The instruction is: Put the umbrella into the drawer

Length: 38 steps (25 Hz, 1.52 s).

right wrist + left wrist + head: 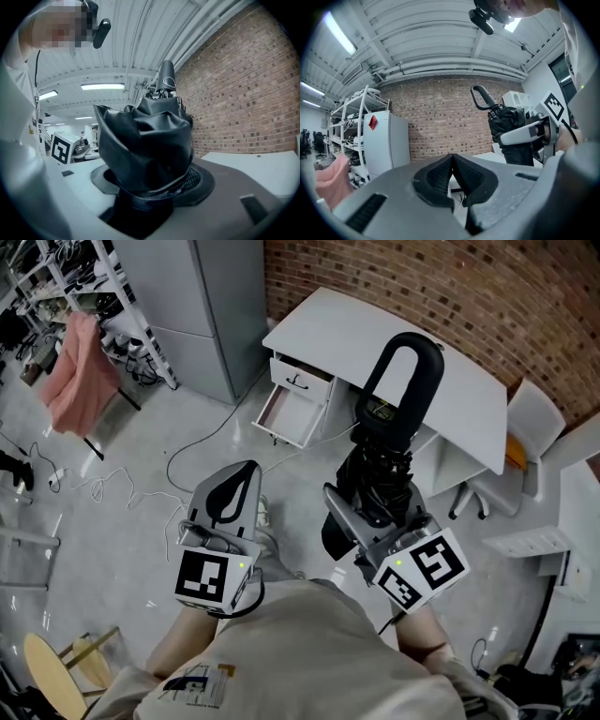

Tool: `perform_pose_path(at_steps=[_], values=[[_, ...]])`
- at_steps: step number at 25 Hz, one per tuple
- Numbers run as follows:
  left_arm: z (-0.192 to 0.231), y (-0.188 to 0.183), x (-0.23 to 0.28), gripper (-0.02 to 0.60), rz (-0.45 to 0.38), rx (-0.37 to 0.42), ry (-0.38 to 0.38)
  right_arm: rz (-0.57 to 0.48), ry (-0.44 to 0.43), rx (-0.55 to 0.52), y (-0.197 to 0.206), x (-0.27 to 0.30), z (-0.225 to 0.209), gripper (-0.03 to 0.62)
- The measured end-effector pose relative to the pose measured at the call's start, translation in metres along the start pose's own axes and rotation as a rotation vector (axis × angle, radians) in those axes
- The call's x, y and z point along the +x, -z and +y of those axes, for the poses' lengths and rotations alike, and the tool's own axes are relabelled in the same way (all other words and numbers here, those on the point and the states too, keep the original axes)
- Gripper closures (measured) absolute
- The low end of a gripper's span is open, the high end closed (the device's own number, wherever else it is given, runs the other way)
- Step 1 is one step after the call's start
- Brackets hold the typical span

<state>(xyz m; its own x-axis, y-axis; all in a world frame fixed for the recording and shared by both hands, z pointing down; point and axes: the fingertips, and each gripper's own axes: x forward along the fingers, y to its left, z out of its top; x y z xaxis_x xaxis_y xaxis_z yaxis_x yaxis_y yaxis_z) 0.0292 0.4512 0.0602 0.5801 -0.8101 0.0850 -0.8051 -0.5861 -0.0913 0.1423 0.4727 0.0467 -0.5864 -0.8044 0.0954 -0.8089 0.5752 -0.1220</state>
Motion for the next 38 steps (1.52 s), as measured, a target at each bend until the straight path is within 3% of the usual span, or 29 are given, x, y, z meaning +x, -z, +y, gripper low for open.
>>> perform_pose_path(at_steps=[12, 27, 38], values=[[0.064, 0.020, 0.063, 0.574, 0.041, -0.018, 0.016, 0.075, -0.028, 0.014, 0.011, 0.091, -0.035, 0.321], [0.188, 0.048, 0.164, 0.574, 0.097, -0.071, 0.023, 0.222, -0.022, 0.065, 0.033, 0.241, -0.089, 0.321], [0.276, 0.089, 0.263, 0.574, 0.176, -0.135, 0.113, 0.401, 0.035, 0.109, 0.082, 0.360, -0.146, 0.321]])
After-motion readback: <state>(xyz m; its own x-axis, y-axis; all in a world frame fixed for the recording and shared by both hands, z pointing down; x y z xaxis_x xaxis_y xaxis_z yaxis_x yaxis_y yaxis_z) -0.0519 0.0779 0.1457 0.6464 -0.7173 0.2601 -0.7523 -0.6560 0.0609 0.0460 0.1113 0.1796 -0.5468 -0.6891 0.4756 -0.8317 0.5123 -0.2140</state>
